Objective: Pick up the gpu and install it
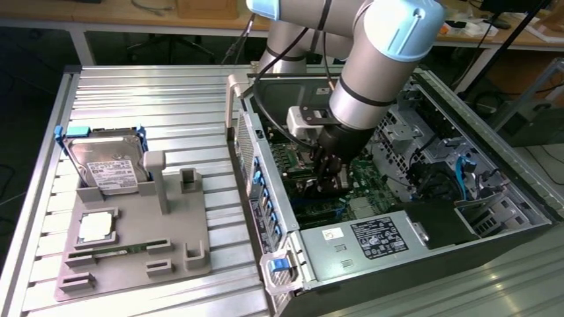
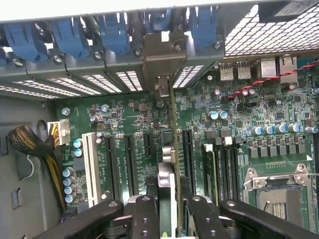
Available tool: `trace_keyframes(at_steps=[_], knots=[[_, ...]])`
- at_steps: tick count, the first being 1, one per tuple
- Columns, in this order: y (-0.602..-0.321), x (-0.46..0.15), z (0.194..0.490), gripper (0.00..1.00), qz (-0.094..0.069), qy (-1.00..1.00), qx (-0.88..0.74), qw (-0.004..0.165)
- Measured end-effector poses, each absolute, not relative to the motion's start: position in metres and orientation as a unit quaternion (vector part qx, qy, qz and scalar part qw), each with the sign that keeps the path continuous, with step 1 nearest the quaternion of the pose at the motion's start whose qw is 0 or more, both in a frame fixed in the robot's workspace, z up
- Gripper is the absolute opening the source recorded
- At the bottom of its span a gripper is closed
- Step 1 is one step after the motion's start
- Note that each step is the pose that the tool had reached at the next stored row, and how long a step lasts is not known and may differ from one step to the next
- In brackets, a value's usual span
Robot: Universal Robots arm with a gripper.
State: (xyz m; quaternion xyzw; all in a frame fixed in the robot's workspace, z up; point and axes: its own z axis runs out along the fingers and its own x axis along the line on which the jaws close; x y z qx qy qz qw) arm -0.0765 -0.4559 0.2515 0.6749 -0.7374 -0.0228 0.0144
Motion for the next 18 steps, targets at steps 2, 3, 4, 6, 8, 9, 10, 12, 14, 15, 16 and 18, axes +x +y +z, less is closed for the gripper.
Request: trace_keyframes(at_steps=[2, 3, 4, 6, 8, 9, 10, 12, 14, 15, 16, 18], knots=[[-0.4563, -0.0766, 0.2515, 0.27, -0.023, -0.737, 0.675, 0.014], [-0.4567, -0.0765, 0.2514, 0.27, -0.023, -0.737, 0.675, 0.014], [-0.4571, -0.0765, 0.2515, 0.27, -0.023, -0.737, 0.675, 0.014], [-0.4578, -0.0765, 0.2515, 0.27, -0.023, -0.737, 0.675, 0.014], [-0.4581, -0.0765, 0.2515, 0.27, -0.023, -0.737, 0.675, 0.014], [-0.4581, -0.0769, 0.2516, 0.27, -0.023, -0.737, 0.675, 0.014], [-0.4581, -0.0772, 0.2516, 0.27, -0.023, -0.737, 0.675, 0.014], [-0.4582, -0.0791, 0.2516, 0.27, -0.023, -0.737, 0.675, 0.014], [-0.4581, -0.0797, 0.2516, 0.27, -0.023, -0.737, 0.675, 0.014], [-0.4581, -0.0797, 0.2515, 0.27, -0.023, -0.737, 0.675, 0.014], [-0.4582, -0.0798, 0.2515, 0.27, -0.023, -0.738, 0.675, 0.014], [-0.4582, -0.0798, 0.2514, 0.27, -0.023, -0.737, 0.675, 0.015]])
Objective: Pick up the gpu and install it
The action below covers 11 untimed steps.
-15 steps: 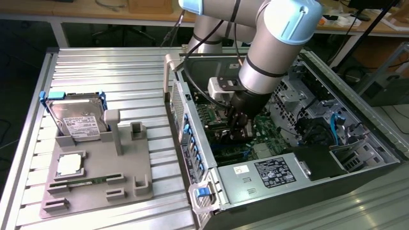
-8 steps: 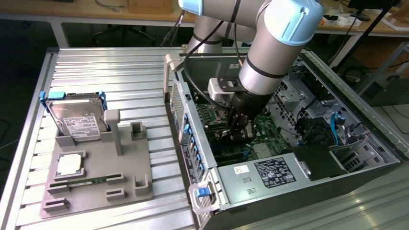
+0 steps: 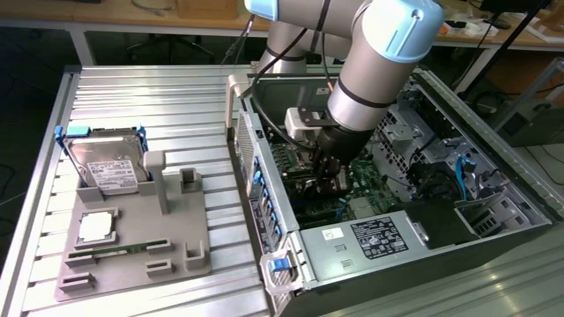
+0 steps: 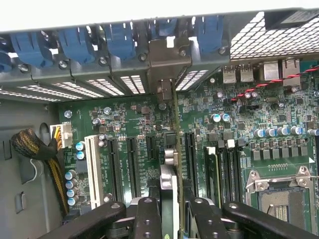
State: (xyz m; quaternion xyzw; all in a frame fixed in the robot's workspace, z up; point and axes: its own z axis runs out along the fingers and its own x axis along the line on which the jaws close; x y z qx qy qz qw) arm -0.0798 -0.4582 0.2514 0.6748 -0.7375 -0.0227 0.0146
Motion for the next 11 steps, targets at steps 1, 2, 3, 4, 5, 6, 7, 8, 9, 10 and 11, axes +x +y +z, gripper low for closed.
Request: trace_keyframes(at_steps=[1, 2, 3, 4, 5, 6, 7, 8, 9, 10, 11], knots=[[-0.4582, -0.0798, 0.2510, 0.27, -0.023, -0.737, 0.675, 0.015], [-0.4582, -0.0798, 0.2500, 0.27, -0.023, -0.737, 0.675, 0.015], [-0.4582, -0.0798, 0.2493, 0.27, -0.023, -0.738, 0.675, 0.015], [-0.4583, -0.0798, 0.2486, 0.27, -0.022, -0.738, 0.675, 0.015], [-0.4583, -0.0798, 0.2480, 0.27, -0.022, -0.738, 0.675, 0.015], [-0.4583, -0.0798, 0.2472, 0.27, -0.022, -0.738, 0.675, 0.015], [-0.4582, -0.0799, 0.2463, 0.27, -0.022, -0.738, 0.675, 0.015], [-0.4582, -0.0799, 0.2456, 0.27, -0.023, -0.738, 0.675, 0.015], [-0.4582, -0.0799, 0.2452, 0.27, -0.022, -0.738, 0.675, 0.015], [-0.4582, -0.0799, 0.2451, 0.27, -0.022, -0.738, 0.675, 0.015], [-0.4583, -0.0799, 0.2451, 0.27, -0.022, -0.738, 0.675, 0.015]])
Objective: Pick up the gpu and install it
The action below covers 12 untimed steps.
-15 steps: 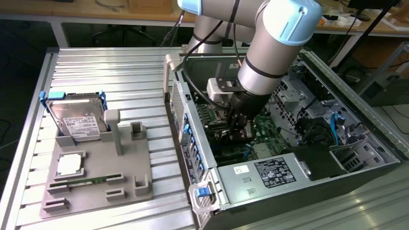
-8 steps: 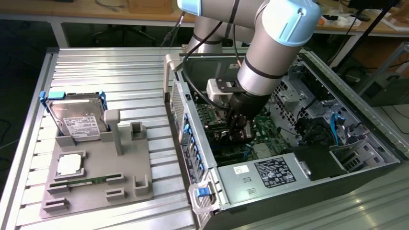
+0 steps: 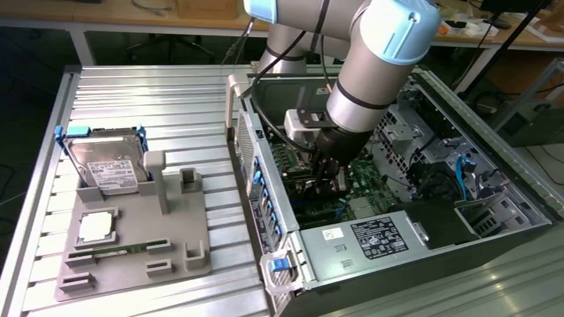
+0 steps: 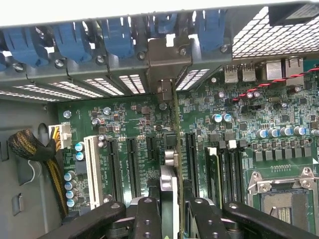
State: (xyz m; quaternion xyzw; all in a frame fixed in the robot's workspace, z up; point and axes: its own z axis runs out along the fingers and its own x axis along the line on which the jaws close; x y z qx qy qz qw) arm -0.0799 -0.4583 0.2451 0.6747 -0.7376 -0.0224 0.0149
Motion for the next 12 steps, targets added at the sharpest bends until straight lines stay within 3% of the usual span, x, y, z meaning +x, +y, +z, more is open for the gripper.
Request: trace_keyframes(at_steps=[12], knots=[[-0.4583, -0.0799, 0.2519, 0.27, -0.021, -0.736, 0.676, 0.016]])
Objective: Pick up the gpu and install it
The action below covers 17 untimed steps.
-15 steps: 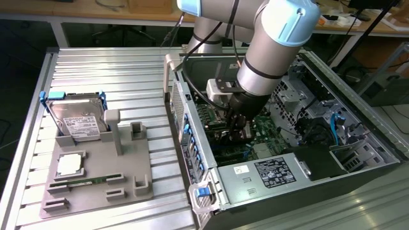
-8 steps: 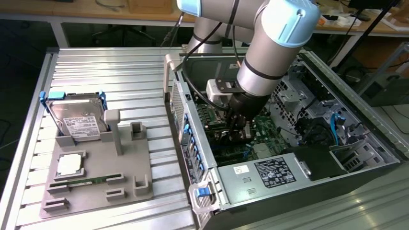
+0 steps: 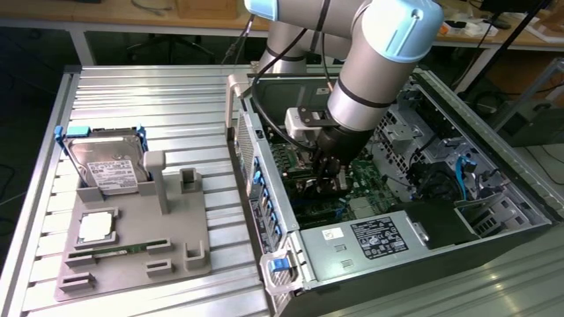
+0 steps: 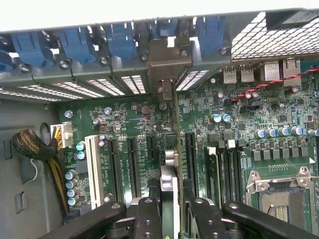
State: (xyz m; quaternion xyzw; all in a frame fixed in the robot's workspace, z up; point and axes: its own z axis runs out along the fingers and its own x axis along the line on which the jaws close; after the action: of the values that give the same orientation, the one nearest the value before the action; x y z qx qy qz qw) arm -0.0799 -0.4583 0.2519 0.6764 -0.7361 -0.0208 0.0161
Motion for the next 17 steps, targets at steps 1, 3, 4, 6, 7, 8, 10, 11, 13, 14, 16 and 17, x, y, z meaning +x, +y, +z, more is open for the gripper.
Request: trace_keyframes(at_steps=[1, 3, 4, 6, 7, 8, 10, 11, 13, 14, 16, 17], knots=[[-0.4583, -0.0799, 0.2520, 0.27, -0.020, -0.736, 0.677, 0.017], [-0.4583, -0.0798, 0.2519, 0.27, -0.019, -0.735, 0.678, 0.017], [-0.4583, -0.0799, 0.2520, 0.27, -0.019, -0.735, 0.678, 0.018], [-0.4583, -0.0799, 0.2520, 0.27, -0.019, -0.735, 0.678, 0.018], [-0.4583, -0.0799, 0.2520, 0.27, -0.019, -0.735, 0.678, 0.018], [-0.4583, -0.0799, 0.2520, 0.27, -0.019, -0.735, 0.678, 0.018], [-0.4582, -0.0798, 0.2518, 0.27, -0.019, -0.735, 0.678, 0.018], [-0.4582, -0.0798, 0.2515, 0.27, -0.019, -0.735, 0.678, 0.018], [-0.4583, -0.0798, 0.2504, 0.27, -0.019, -0.735, 0.678, 0.018], [-0.4583, -0.0798, 0.2497, 0.27, -0.019, -0.735, 0.678, 0.018], [-0.4583, -0.0799, 0.2487, 0.27, -0.019, -0.735, 0.678, 0.018], [-0.4583, -0.0799, 0.2487, 0.27, -0.019, -0.735, 0.678, 0.018]])
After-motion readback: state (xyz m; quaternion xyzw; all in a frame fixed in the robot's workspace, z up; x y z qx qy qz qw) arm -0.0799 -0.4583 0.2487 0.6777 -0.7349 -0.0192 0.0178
